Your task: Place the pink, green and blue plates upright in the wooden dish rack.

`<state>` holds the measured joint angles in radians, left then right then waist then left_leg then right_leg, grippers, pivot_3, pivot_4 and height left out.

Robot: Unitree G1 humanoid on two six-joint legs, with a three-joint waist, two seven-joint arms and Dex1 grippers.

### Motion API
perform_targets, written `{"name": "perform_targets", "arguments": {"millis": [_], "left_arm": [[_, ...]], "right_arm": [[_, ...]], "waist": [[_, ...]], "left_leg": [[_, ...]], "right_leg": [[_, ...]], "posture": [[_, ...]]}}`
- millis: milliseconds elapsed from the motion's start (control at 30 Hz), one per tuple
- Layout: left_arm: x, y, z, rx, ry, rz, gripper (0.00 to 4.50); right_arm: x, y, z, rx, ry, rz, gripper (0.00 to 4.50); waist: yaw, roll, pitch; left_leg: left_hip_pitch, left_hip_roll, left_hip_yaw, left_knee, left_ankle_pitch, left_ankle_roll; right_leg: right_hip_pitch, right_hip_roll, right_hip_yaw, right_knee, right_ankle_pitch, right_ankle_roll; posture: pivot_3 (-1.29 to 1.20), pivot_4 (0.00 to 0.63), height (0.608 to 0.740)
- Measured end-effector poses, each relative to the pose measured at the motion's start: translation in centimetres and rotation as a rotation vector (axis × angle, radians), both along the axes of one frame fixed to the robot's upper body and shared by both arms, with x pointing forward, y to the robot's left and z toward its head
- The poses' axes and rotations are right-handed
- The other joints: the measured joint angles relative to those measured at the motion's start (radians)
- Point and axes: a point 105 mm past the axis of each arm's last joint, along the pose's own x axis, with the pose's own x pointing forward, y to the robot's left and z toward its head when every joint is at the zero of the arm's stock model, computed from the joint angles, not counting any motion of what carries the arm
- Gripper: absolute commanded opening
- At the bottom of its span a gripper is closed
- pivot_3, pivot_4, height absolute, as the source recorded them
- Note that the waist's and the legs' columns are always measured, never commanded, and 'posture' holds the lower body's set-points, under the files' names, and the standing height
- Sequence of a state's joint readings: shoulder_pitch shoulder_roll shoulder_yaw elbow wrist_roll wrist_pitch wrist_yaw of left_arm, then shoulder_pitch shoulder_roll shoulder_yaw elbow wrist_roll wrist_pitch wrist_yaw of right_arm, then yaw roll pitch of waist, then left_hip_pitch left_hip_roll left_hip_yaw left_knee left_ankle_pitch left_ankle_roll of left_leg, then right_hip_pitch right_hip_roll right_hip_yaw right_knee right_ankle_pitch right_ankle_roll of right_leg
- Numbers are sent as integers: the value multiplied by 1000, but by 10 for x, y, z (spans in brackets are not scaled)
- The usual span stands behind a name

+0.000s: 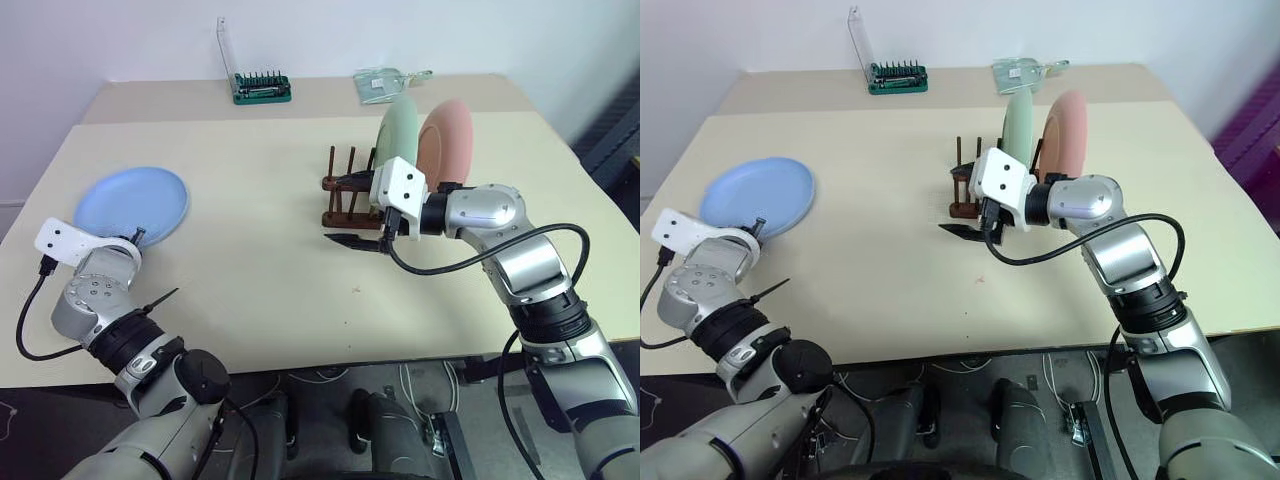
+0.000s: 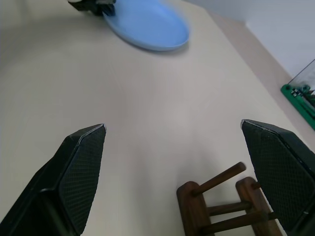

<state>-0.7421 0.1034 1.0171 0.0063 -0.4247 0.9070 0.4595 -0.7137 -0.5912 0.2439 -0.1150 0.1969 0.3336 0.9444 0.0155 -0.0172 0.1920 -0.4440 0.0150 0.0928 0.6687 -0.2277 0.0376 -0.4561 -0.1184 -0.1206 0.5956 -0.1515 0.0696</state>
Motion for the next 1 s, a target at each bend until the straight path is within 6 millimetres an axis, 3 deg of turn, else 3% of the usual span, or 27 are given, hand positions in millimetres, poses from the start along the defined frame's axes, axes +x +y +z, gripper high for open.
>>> {"name": "perform_targets", "arguments": {"millis": [100,167,300,433,533,667,833,1000], "left_arm": [[5,-4,6,18,-31,-19,66],[14,-15,21,71,-91,-80,66],[35,-64,86,277,-283,-302,66],[41,-124,141,386,-428,-493,66],[41,-153,148,416,-420,-606,66],[41,-165,143,404,-363,-660,66],[36,-181,154,400,-372,-718,66],[35,-189,149,383,-353,-753,0]], "right_arm": [[1,-1,0,-8,-16,-15,4500],[3,-2,1,-12,-39,-29,4500],[12,5,10,-11,-117,-38,4500],[24,26,33,-53,-364,-37,4500],[38,33,36,-135,-539,-56,4500],[53,32,34,-187,-652,-87,4500],[61,38,38,-248,-786,-79,4500],[65,39,25,-292,-808,-59,2134]], "waist": [[-1,0,0],[0,-1,1],[-3,-4,2],[-6,-4,2],[-10,-4,2],[-11,-4,3],[-10,-4,3],[-10,-4,3]], "left_leg": [[0,0,0,0,0,0],[-1,0,0,0,0,0],[-2,0,1,0,0,0],[-1,0,1,-1,0,-1],[0,0,2,-2,1,-1],[-1,0,1,-2,2,-2],[0,0,1,-2,4,-6],[-1,0,1,-2,4,-6]], "right_leg": [[-1,0,0,0,0,0],[-1,0,0,0,0,0],[-2,0,0,-1,1,-1],[-2,0,0,0,1,-1],[-2,1,1,0,0,-1],[-3,2,1,0,1,-1],[-2,2,1,0,0,-1],[-2,2,1,0,0,0]], "posture": [[0,150,730],[0,150,730],[0,150,730],[0,150,730],[0,150,730],[0,150,730],[0,150,730],[0,150,730]]}}
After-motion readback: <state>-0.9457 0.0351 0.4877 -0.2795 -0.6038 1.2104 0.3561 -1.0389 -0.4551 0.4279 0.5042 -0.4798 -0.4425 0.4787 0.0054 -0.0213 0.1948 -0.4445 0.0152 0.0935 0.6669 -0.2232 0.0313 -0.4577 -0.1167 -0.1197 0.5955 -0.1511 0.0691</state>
